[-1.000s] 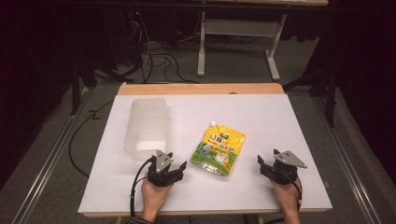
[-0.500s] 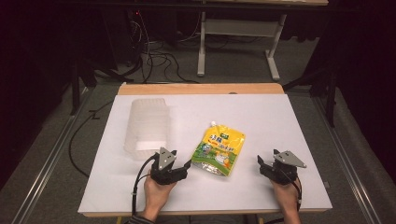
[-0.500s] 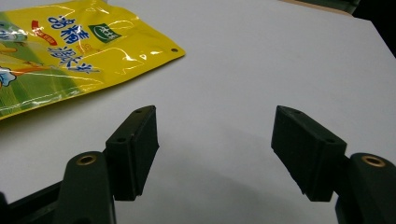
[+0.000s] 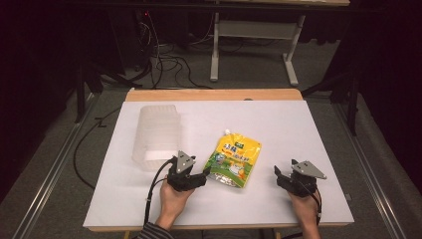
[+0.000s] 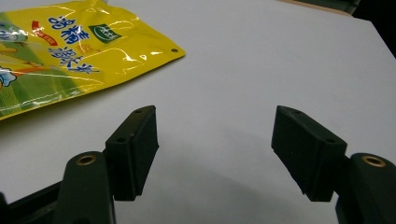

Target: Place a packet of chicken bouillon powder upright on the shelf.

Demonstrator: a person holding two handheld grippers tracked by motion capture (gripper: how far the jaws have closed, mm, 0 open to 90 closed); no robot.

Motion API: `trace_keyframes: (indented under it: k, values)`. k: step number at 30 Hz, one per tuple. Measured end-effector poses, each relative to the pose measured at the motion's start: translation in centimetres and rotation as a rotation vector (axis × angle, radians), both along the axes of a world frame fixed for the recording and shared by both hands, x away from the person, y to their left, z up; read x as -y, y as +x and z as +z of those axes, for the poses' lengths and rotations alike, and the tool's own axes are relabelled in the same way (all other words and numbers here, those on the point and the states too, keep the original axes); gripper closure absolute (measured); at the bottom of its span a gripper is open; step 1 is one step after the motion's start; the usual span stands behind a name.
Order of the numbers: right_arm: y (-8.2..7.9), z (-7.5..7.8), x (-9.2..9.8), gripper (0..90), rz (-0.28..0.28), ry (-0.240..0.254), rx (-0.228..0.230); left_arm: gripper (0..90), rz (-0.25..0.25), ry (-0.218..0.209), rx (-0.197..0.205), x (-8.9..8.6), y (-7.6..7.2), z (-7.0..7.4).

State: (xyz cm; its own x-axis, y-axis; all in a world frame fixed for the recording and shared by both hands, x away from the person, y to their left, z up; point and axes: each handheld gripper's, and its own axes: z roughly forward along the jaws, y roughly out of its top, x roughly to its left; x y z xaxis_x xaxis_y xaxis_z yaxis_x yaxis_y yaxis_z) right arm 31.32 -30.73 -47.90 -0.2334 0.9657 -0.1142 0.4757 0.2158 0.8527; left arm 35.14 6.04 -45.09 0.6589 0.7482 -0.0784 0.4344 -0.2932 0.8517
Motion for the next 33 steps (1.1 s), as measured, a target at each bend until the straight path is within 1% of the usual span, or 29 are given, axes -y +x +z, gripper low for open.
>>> trace_keyframes:
  k: [3,5,6,9,10,11,13,14,16,17,19,20,22,24,25,26,28,31,33]
  values:
    - [0.0,0.0,0.0,32.0,0.001,0.002,0.003,35.8,-0.004,-0.001,-0.023,0.3,0.5,0.4]
    - [0.0,0.0,0.0,32.1,0.002,0.0,0.003,35.2,0.002,-0.001,-0.028,0.5,0.8,0.9]
    - [0.0,0.0,0.0,32.0,0.003,-0.008,0.001,34.9,0.004,-0.002,-0.029,0.6,0.9,1.0]
    - [0.0,0.0,0.0,31.9,0.002,-0.005,0.0,34.0,0.001,0.006,-0.036,0.8,1.3,1.2]
    - [-0.1,0.0,0.0,32.0,-0.002,-0.001,0.007,33.1,-0.002,0.011,-0.047,1.0,1.6,1.3]
    - [-0.1,0.0,0.0,32.0,-0.004,0.001,0.007,32.6,-0.006,0.005,-0.059,1.1,1.8,1.4]
    - [-0.1,0.0,0.1,31.9,-0.002,0.004,0.006,32.3,-0.007,0.006,-0.065,1.3,2.0,1.6]
    - [-0.1,0.0,0.1,31.8,0.001,0.0,0.008,32.8,-0.005,0.014,-0.064,1.5,2.3,1.7]
    - [-0.1,0.0,0.0,31.8,0.002,0.0,0.01,33.0,-0.008,0.012,-0.064,1.7,2.4,1.8]
    - [-0.1,0.0,0.0,31.5,-0.001,0.002,0.006,33.1,-0.017,0.002,-0.061,1.9,2.7,1.9]
    - [-0.1,0.0,0.1,31.5,0.002,0.0,0.012,32.9,-0.015,0.002,-0.057,2.0,2.8,1.9]
    - [-0.1,0.0,0.1,31.5,0.002,0.0,0.012,32.9,-0.012,0.009,-0.052,2.1,3.0,2.0]
    - [-0.1,0.0,0.1,31.3,-0.002,0.004,0.008,32.5,-0.011,0.01,-0.047,2.3,3.2,2.1]
    - [-0.1,0.0,0.0,31.3,0.0,0.001,0.006,32.4,-0.016,0.016,-0.053,2.5,3.7,2.2]
    - [-0.1,0.0,0.0,31.3,-0.001,0.002,0.007,32.1,-0.017,0.011,-0.053,2.6,3.8,2.2]
    - [-0.1,0.0,0.0,31.2,0.001,-0.001,0.004,32.2,-0.022,0.007,-0.067,2.7,4.2,2.1]
    - [-0.1,0.0,0.0,31.2,-0.001,-0.001,0.006,32.2,-0.021,0.024,-0.079,3.0,4.6,2.0]
    - [0.0,0.0,0.0,31.1,-0.001,0.002,0.003,32.3,-0.031,0.034,-0.098,3.5,5.2,2.0]
    - [0.0,0.0,0.0,31.1,0.0,-0.003,0.003,32.2,-0.035,0.046,-0.094,3.9,5.5,2.1]
